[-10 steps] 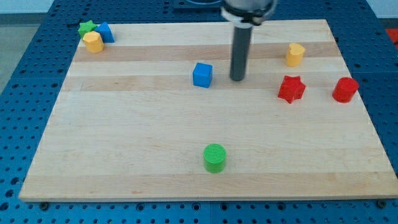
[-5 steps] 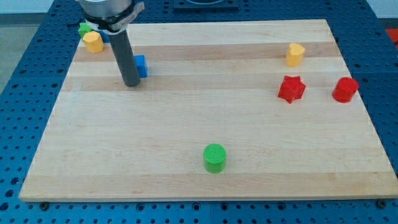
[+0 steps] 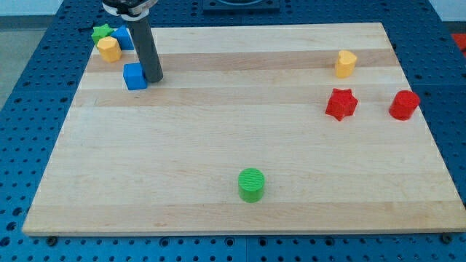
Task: Move the blue cube closer to the yellow hexagon
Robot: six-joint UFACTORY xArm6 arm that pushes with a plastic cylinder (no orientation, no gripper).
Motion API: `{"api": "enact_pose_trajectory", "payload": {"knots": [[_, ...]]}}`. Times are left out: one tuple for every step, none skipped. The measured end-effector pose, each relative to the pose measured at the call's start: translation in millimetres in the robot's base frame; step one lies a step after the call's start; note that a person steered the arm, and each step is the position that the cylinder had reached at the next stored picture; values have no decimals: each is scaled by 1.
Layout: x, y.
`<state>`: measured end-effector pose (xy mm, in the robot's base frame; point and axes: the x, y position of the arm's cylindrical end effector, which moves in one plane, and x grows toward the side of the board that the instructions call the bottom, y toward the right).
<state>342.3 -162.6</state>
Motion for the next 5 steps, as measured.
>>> {"api": "enact_pose_trajectory", "payload": {"knots": [[19, 6], [23, -14], [5, -31], [-13, -31], [-28, -35]]}}
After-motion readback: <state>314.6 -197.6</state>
